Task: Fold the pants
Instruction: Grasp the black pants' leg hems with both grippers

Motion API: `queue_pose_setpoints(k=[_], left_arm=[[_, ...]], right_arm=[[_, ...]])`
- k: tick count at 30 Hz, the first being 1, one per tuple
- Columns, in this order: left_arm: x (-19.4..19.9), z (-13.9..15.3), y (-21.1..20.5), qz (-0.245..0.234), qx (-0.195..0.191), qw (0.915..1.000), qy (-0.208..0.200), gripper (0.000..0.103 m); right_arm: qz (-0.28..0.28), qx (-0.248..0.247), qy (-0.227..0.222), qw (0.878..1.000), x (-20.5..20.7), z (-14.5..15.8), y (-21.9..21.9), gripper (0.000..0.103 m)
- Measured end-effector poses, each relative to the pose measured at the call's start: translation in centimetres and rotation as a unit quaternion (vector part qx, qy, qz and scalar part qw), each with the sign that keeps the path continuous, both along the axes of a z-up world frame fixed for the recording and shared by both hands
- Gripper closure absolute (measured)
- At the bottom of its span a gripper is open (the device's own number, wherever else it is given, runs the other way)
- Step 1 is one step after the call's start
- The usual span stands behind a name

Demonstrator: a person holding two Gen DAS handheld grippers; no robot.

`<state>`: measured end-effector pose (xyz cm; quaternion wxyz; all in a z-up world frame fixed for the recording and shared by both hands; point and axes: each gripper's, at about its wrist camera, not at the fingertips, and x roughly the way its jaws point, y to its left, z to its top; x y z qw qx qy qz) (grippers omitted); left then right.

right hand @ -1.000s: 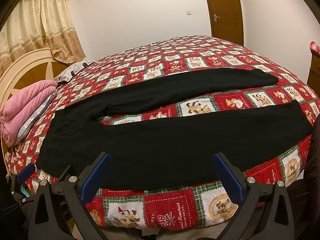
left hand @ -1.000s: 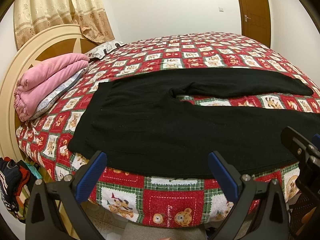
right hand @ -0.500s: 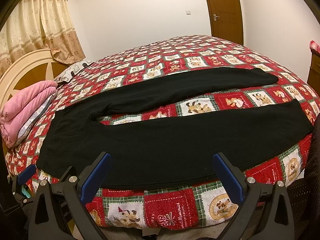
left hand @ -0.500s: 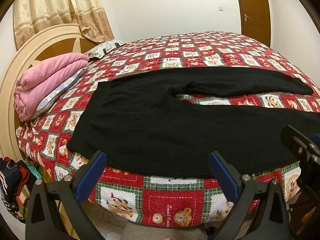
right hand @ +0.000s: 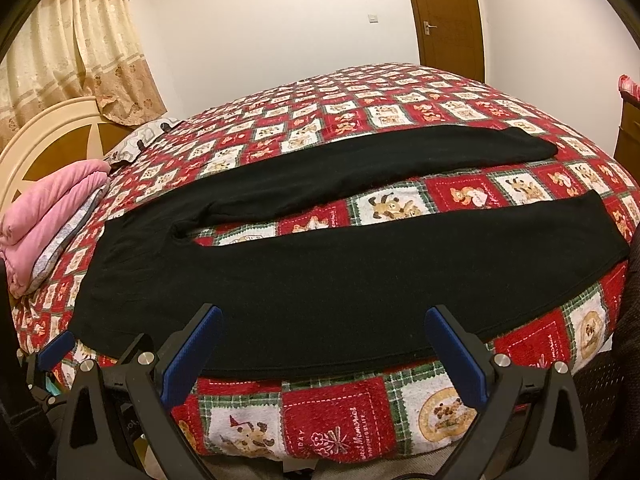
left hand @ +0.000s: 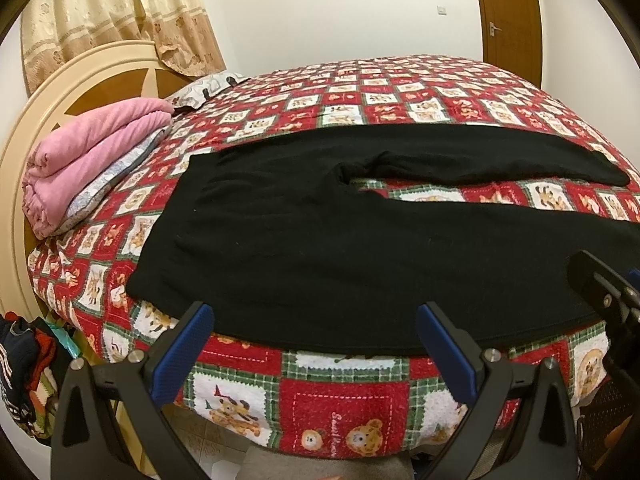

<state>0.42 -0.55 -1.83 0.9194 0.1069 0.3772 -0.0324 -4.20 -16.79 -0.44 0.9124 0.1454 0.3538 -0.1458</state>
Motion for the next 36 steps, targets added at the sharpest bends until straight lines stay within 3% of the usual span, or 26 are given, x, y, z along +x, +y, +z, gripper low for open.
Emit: queue_pose_setpoints(k=[7,11,15,21,25,30,34,36], left_arm=[[1.8,-0.4,0.8,-0.026,-0.011,0.9995,0.015,0.000],[4.8,0.6,4.0,-0.021,-0.025,0.9994,0.011,0.000],[10.3,2.8,9.0,0.031,-0.034,0.9989,-0.005,0.000],[19.6,3.4,13.6,0.046,-0.026,0.9986,-0.003,0.000],[25.3,1.1,16.0,0.051,-0.041,0.9969,0.044,0.000],[29.2,-1.1,17.1,0.046,-0.118,0.9876,0.094,0.000],[31.2,-3.0,16.6,0.044,-0.122,0.9841,0.121,0.006],[31.9,-3.8,16.7,0.050,-0.125,0.9813,0.137,0.012]], right_arm=[[0.004,0.006,0.006,1.000,1.2,-0.6,-1.6,0.001],[0.006,-0.002,0.003,1.000,2.5,-0.3,-3.3,0.001],[0.016,-0.010,0.003,1.000,4.7,0.6,-4.6,0.001],[0.067,-0.012,0.008,0.998,8.2,1.7,-4.7,0.001],[0.105,-0.011,0.021,0.994,10.5,1.7,-4.6,0.001],[0.130,-0.043,0.041,0.990,13.6,2.1,-4.8,0.001],[0.161,-0.059,0.042,0.984,16.1,2.7,-4.9,0.001],[0.187,-0.096,0.037,0.977,17.7,3.0,-4.8,0.002]])
